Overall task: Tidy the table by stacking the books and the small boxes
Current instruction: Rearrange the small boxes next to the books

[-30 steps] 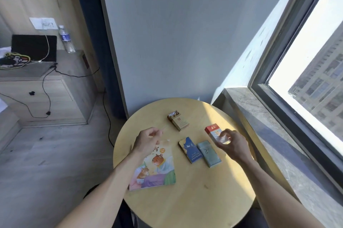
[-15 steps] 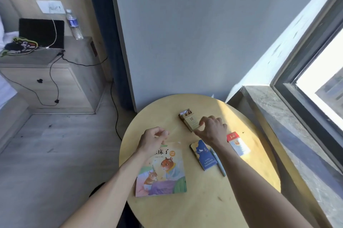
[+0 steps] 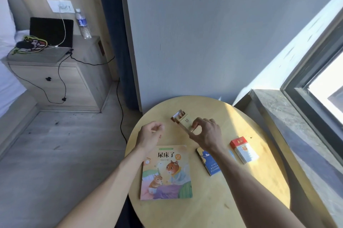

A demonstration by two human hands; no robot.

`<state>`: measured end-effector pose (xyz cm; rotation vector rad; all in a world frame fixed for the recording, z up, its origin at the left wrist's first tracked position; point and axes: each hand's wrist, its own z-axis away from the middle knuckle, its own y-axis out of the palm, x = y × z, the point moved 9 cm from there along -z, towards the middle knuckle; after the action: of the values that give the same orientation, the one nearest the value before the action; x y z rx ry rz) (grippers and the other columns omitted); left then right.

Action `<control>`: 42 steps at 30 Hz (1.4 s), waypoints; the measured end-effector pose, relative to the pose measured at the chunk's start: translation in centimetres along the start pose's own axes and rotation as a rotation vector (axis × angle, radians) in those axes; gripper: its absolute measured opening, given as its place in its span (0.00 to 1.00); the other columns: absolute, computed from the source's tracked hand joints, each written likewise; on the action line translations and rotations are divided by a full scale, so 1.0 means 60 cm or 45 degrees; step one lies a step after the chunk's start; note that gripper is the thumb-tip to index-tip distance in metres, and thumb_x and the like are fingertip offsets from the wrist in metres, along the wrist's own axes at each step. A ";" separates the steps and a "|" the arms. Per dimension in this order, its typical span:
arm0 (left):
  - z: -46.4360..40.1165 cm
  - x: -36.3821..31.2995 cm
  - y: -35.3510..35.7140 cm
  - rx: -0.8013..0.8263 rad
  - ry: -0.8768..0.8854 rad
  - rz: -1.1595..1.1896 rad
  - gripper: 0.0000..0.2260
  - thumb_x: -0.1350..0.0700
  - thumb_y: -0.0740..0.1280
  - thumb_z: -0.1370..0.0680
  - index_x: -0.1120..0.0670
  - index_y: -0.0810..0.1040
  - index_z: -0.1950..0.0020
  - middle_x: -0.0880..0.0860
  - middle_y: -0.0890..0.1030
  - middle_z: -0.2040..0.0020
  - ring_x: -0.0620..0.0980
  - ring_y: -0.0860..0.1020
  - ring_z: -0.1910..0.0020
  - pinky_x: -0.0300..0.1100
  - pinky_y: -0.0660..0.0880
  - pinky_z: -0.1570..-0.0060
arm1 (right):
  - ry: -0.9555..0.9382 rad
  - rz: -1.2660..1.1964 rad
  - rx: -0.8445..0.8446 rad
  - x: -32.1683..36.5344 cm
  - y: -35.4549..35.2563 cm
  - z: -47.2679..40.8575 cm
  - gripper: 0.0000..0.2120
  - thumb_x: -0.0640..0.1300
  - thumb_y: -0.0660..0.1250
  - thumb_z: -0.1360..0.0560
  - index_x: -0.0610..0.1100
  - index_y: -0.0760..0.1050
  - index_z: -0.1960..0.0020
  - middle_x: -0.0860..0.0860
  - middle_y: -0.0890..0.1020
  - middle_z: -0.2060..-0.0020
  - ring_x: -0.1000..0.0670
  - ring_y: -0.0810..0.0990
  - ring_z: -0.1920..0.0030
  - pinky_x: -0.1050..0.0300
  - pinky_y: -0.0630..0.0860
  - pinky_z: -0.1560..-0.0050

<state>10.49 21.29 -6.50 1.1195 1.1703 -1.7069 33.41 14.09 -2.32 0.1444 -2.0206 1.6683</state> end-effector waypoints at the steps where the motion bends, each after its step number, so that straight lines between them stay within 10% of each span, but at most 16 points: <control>1: -0.003 -0.001 -0.008 -0.048 -0.015 0.027 0.04 0.50 0.68 0.20 0.44 0.84 0.50 0.49 0.84 0.54 0.52 0.83 0.54 0.53 0.80 0.49 | -0.072 -0.033 0.005 0.014 0.000 0.005 0.11 0.55 0.75 0.31 0.53 0.76 0.54 0.54 0.80 0.59 0.48 0.73 0.53 0.51 0.66 0.55; 8: 0.006 -0.003 -0.015 -0.127 -0.172 0.226 0.07 0.52 0.70 0.19 0.51 0.82 0.42 0.52 0.84 0.53 0.48 0.80 0.59 0.41 0.77 0.61 | -0.362 -0.002 0.074 0.075 0.002 0.045 0.15 0.57 0.72 0.31 0.54 0.78 0.47 0.55 0.81 0.53 0.49 0.74 0.53 0.50 0.71 0.51; 23: 0.058 -0.091 0.004 -0.169 0.374 -0.495 0.05 0.50 0.69 0.20 0.49 0.81 0.53 0.47 0.81 0.52 0.43 0.79 0.57 0.40 0.74 0.59 | -0.419 0.131 0.028 0.086 -0.039 0.082 0.18 0.62 0.70 0.30 0.55 0.80 0.44 0.53 0.82 0.53 0.48 0.75 0.53 0.51 0.71 0.52; 29: 0.049 -0.087 0.023 0.025 0.306 -0.460 0.12 0.46 0.63 0.18 0.46 0.80 0.38 0.47 0.77 0.45 0.43 0.77 0.52 0.41 0.72 0.50 | -0.165 -0.026 0.019 0.019 -0.037 0.087 0.15 0.62 0.70 0.32 0.56 0.79 0.50 0.55 0.81 0.57 0.49 0.77 0.56 0.50 0.75 0.53; 42: 0.075 0.063 -0.087 -0.152 -0.086 -0.604 0.01 0.54 0.71 0.23 0.49 0.83 0.53 0.45 0.84 0.54 0.50 0.82 0.49 0.44 0.78 0.49 | 0.377 0.122 -0.020 -0.107 -0.078 0.097 0.15 0.61 0.72 0.27 0.51 0.81 0.51 0.49 0.83 0.46 0.45 0.79 0.48 0.48 0.79 0.51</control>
<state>3.45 18.03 -7.74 0.7411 1.5608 -1.9729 38.98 5.94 -1.69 -0.1976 -1.8402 1.6226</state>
